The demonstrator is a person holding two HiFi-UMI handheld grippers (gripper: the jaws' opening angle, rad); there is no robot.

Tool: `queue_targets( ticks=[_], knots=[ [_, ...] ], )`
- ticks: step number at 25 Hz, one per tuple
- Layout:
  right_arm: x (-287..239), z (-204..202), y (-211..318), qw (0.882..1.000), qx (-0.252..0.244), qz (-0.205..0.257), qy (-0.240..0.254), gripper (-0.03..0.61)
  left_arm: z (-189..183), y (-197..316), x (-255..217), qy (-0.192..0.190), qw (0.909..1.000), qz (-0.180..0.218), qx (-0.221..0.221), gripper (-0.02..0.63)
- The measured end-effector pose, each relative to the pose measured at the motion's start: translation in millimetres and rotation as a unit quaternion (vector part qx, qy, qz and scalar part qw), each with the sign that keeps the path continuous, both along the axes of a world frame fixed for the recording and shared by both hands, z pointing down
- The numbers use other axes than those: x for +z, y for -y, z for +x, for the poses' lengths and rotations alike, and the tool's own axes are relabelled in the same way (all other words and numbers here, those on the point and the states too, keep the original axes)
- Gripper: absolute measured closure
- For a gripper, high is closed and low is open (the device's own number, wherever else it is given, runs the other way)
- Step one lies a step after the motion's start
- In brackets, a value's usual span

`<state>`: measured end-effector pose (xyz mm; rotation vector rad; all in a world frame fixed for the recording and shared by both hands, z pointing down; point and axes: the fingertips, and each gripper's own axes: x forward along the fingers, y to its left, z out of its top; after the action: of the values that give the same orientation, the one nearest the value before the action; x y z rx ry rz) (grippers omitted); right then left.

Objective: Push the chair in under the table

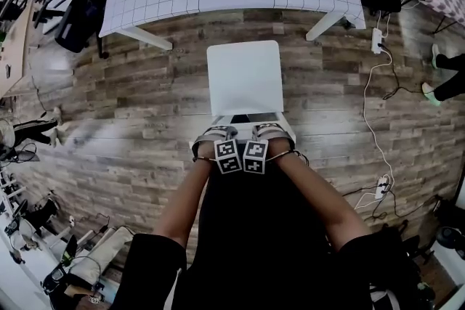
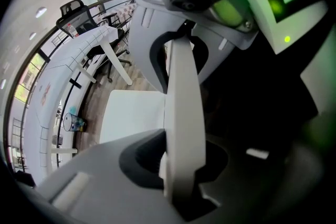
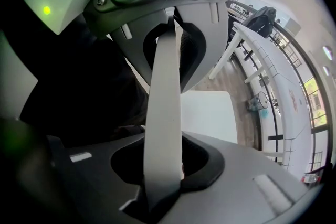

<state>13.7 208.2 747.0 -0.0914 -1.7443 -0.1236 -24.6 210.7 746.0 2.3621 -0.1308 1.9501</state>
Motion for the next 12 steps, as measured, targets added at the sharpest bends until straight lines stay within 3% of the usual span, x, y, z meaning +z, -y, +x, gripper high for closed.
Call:
queue_targets(
  ticks=[12],
  knots=[
    [0.3, 2.4, 31.6, 1.000, -0.001, -0.003, -0.001, 0.466, 2.6, 31.6, -1.1, -0.006, 0.9999, -0.009, -0.008, 0.528]
  ],
)
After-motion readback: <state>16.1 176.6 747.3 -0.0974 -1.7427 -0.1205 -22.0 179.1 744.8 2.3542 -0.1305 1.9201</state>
